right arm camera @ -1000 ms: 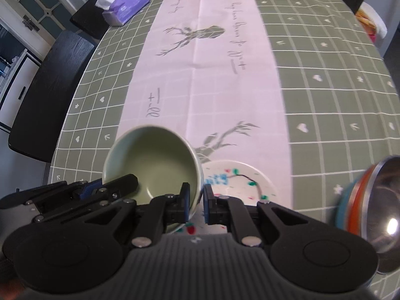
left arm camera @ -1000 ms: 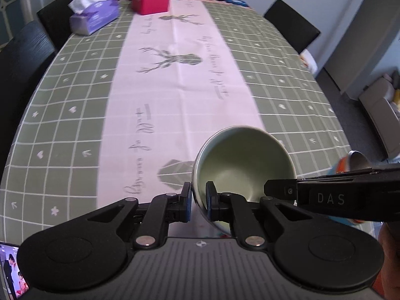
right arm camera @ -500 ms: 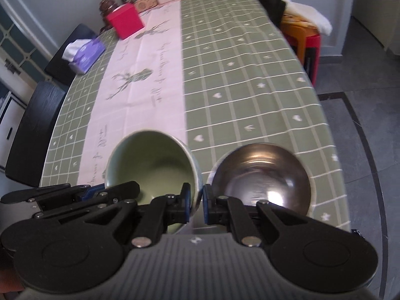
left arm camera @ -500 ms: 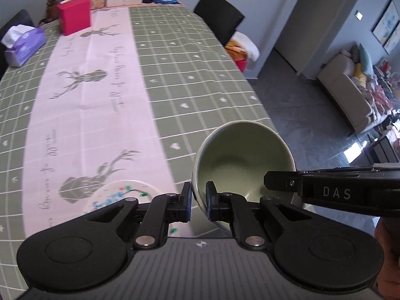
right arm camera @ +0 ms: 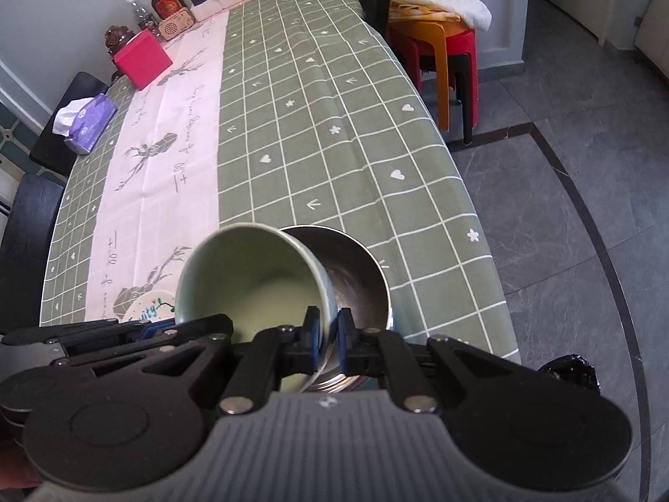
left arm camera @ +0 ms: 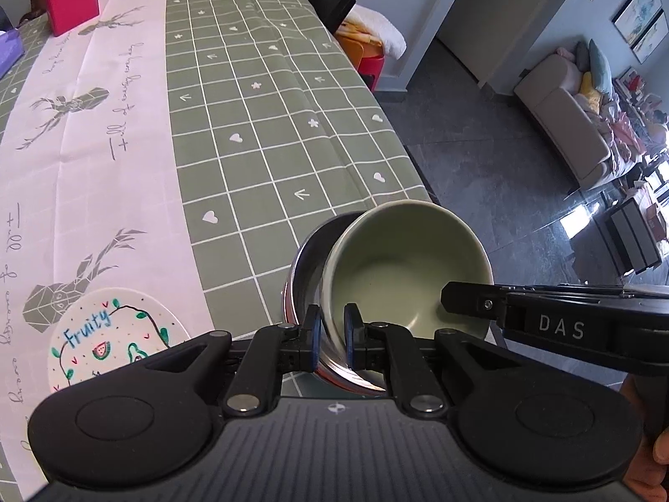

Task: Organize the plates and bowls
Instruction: 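Lift the green bowl with the right gripper toward the orange bowl, then lower the green bowl into the orange bowl and open the right gripper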

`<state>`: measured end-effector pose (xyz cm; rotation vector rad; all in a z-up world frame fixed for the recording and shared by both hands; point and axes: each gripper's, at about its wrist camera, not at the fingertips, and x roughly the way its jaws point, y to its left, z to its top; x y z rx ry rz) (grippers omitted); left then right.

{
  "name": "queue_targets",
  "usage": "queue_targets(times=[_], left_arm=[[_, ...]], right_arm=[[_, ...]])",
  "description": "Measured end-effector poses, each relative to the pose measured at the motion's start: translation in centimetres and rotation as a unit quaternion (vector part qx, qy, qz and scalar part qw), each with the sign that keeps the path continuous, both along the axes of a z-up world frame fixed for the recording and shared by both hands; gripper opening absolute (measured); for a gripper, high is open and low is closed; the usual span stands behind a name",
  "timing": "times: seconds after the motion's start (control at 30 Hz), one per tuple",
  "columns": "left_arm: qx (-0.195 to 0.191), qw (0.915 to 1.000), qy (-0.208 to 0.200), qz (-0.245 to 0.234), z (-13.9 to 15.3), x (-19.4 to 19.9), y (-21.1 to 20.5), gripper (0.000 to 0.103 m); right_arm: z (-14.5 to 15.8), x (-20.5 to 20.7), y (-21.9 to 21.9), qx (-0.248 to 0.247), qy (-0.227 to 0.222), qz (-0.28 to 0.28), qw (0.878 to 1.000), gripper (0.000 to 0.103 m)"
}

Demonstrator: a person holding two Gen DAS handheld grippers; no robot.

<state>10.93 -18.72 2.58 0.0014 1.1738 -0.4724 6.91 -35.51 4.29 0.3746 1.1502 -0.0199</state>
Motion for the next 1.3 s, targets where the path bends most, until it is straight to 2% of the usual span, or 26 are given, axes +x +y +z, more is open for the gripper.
queue_targets(times=[0.27,0.4,0.57,0.67,0.8,0.93,1.03,1.3], left_arm=[[0.023,0.9997,0.002,-0.007,-0.8,0.4,-0.9,0.012],[0.036,0.9992,-0.013,-0.012,-0.8,0.4,-1.3,0.007],[0.032,0.9991,-0.021,-0.017,-0.5,0.3,-1.6,0.004],[0.036,0.9985,-0.036,-0.018,-0.2,0.1,-1.6,0.004],[0.019,0.9979,-0.061,-0.009,0.4,0.0,-0.8,0.007],[0.033,0.9951,-0.093,-0.001,0.9,0.0,0.0,0.007],[0.036,0.9958,-0.084,0.006,0.3,0.5,0.7,0.007],[0.009,0.9985,-0.049,0.022,-1.0,1.2,2.2,0.007]], right_arm=[[-1.8,0.6,-0.4,0.0,0.017,-0.002,1.0,0.006],[-2.5,0.9,-0.6,-0.013,0.022,-0.005,1.0,0.007],[-2.9,1.1,-0.7,-0.012,0.02,-0.005,1.0,0.008],[-2.9,1.1,-0.7,-0.012,0.017,-0.004,1.0,0.008],[-3.4,1.1,-1.1,0.002,0.017,-0.011,1.0,0.007],[-3.6,1.1,-1.1,0.006,0.018,-0.013,1.0,0.006],[-3.7,1.3,-1.0,0.005,0.021,-0.014,1.0,0.006],[-4.0,1.7,-0.3,0.001,0.01,0.005,1.0,0.006]])
